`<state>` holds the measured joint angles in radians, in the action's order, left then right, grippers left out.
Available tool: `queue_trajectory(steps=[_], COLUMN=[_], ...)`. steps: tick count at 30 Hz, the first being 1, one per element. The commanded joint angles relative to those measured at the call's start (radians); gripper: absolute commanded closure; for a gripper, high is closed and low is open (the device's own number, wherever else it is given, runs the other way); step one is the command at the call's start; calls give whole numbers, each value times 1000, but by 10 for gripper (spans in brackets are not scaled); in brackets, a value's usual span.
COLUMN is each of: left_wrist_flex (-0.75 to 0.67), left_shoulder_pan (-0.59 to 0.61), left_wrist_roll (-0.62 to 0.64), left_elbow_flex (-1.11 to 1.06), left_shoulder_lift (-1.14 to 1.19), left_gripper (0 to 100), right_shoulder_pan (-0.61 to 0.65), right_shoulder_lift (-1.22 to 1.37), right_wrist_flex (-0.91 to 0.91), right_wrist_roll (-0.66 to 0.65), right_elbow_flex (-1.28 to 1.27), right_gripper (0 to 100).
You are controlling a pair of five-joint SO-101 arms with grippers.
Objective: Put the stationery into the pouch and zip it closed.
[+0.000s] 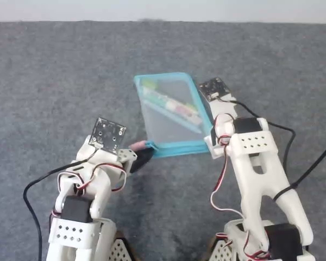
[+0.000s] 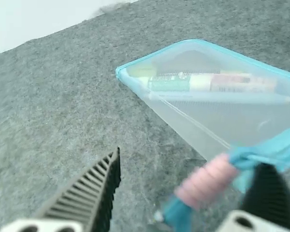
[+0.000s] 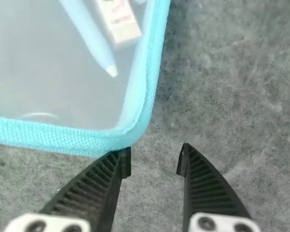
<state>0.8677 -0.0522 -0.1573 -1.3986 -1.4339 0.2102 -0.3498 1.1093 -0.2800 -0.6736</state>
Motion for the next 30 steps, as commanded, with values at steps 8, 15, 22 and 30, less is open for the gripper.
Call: queue_trajectory(steps=[8,15,22,30], left_wrist_flex=[-12,12,5,5], left_shoulder_pan=[3,3,3,75], left_wrist_roll=[-5,-54,-58,28], left_elbow_flex=[22,22,21,24], left_shoulder_lift=[17,15,9,9], left_gripper=[543,598,883,660], right_shoulder_pan=[7,7,7,-18], right_shoulder_lift=[-33,-33,-36,-41], right_wrist_flex=[-21,-21,-16,-15], right_wrist_roll=[5,5,5,34], right_elbow_flex=[6,6,6,9], right_gripper=[843,843,844,970])
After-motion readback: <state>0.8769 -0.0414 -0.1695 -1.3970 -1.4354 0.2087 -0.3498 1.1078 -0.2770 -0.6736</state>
